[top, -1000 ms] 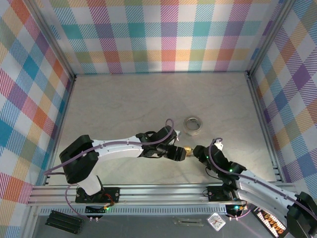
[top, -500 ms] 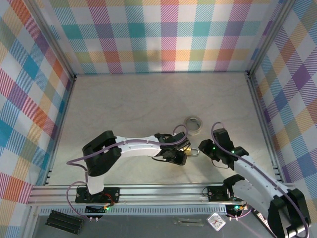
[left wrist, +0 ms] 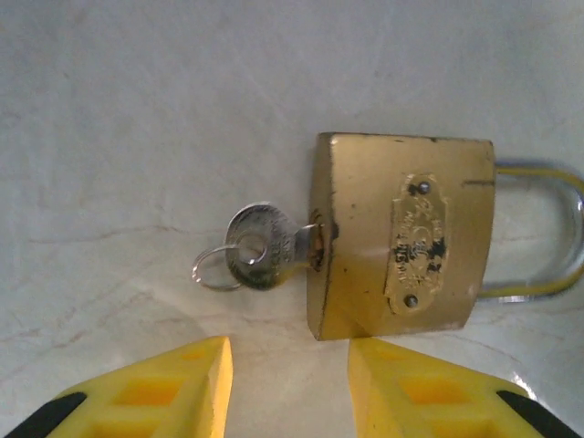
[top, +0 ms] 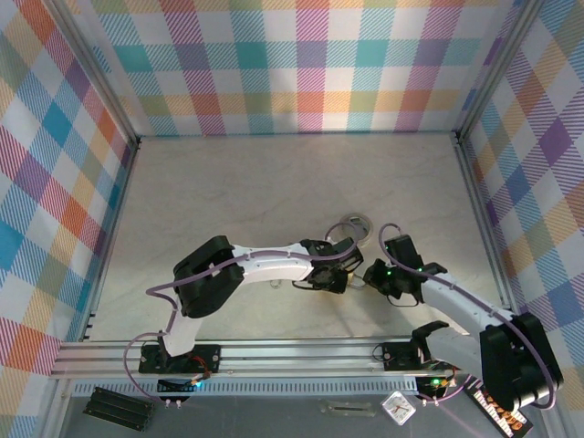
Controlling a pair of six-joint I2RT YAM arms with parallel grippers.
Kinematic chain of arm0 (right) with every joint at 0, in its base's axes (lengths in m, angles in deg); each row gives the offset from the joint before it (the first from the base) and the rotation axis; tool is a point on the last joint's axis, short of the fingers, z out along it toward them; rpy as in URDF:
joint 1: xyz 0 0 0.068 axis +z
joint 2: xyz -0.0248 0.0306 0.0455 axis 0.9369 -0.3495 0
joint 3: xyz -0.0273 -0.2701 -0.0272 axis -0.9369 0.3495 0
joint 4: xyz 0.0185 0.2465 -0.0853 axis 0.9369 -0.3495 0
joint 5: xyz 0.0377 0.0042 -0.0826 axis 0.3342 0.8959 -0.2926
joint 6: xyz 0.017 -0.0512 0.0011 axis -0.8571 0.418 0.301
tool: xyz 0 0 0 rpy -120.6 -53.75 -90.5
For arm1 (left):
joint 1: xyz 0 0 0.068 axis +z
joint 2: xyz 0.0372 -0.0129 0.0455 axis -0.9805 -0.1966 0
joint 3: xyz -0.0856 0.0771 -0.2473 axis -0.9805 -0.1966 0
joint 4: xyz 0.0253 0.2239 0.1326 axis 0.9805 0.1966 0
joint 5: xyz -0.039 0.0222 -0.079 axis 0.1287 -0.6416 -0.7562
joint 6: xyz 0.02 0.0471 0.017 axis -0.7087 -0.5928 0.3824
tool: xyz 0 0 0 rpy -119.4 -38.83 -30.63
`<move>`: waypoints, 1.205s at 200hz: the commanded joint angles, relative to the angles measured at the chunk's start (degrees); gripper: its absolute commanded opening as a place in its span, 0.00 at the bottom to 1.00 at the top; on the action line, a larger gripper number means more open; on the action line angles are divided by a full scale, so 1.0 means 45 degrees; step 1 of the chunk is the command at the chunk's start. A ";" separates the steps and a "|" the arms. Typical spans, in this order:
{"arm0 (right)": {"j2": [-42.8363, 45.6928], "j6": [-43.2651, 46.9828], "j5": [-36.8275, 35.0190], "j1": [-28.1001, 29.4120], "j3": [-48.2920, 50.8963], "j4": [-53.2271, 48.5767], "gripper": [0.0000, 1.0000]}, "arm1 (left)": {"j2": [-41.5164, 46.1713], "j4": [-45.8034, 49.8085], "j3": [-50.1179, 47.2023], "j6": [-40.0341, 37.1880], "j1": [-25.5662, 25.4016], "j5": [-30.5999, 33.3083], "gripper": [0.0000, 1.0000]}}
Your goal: Unlock with the key
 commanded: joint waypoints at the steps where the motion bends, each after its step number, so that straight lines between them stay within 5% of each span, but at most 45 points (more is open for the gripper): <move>1: -0.0216 -0.0214 0.0689 -0.0035 0.0260 0.0942 0.20 | -0.0316 0.0154 0.0515 -0.0145 0.0384 0.1060 0.38; 82: 0.0686 -0.0927 0.0970 0.0520 0.0833 0.0890 0.21 | 0.0673 -0.0899 -0.0094 -0.0120 0.0606 0.0505 0.38; 155: 0.1063 -0.0311 0.0641 0.0757 -0.0166 -0.0569 0.32 | 0.2449 -0.1349 -0.1314 -0.0175 0.0654 -0.1159 0.43; 241: -0.2826 0.1037 0.0225 0.0755 -0.3129 -0.1696 0.39 | 0.3592 -0.0550 -0.2165 -0.2094 -0.1046 0.1537 0.45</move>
